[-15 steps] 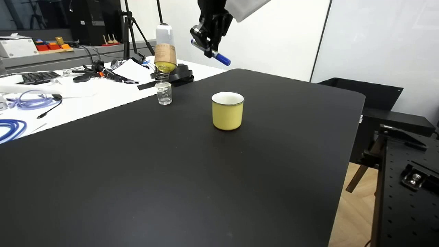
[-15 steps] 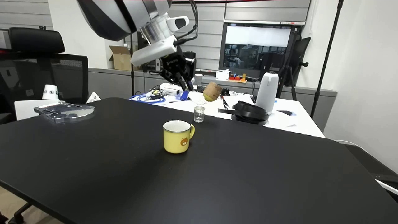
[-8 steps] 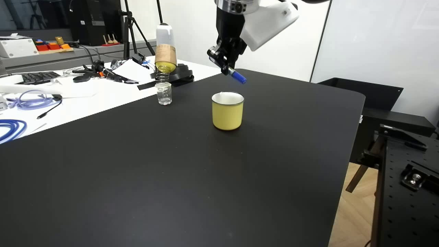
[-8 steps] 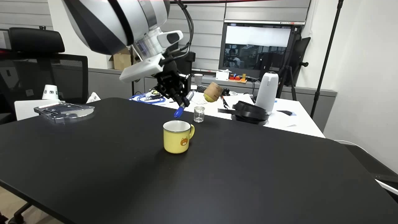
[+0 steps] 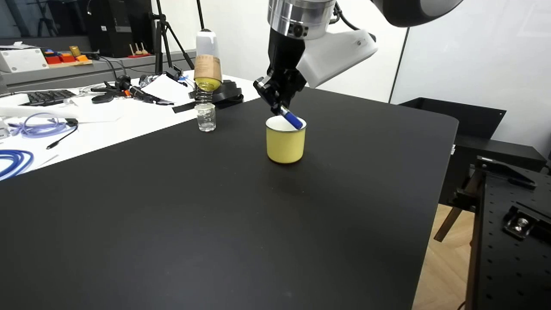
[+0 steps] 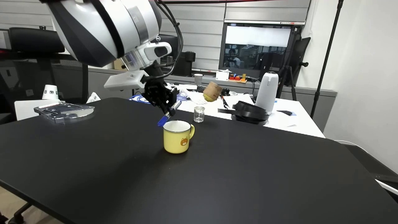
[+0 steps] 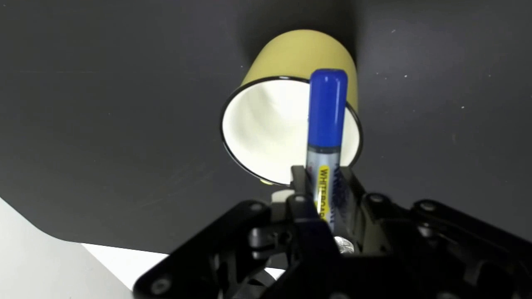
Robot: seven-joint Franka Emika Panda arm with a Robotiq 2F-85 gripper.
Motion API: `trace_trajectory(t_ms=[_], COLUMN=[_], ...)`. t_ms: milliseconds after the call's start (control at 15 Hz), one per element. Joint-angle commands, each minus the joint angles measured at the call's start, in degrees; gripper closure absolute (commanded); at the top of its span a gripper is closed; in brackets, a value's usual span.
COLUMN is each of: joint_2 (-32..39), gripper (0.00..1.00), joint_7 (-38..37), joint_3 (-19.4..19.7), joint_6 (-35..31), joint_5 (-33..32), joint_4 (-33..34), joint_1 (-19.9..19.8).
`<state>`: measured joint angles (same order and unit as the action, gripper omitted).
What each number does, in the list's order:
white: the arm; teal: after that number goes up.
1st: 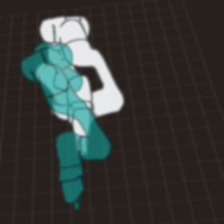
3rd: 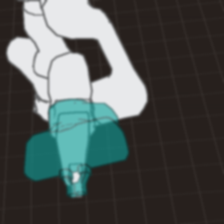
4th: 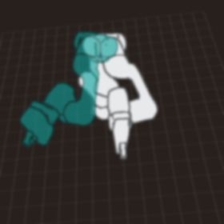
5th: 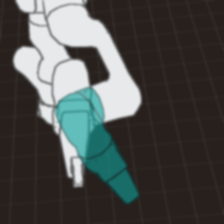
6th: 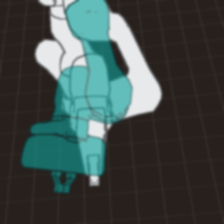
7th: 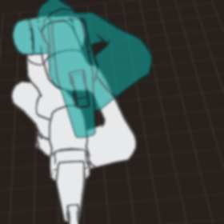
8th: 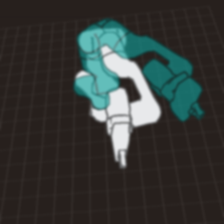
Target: Put the marker in the mug, put it back on the table, and then put it in the mug again
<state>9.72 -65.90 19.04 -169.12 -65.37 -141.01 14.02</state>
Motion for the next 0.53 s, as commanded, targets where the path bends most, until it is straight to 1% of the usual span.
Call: trace_trajectory(t_ms=[0,200,467], joint_2=[0.86,1.48,2.92], gripper=[0.95,0.95,0.95], joint_7=[-7.13,-10.59,-12.66], joint_3=[1.08,1.55,2.51], joint_6=[-1.37,-1.62,-1.06], joint_5=[-5.18,-8.58,-11.82], joint_4=[1.81,3.17,5.47], joint_1=[1.09,1.03,0.47])
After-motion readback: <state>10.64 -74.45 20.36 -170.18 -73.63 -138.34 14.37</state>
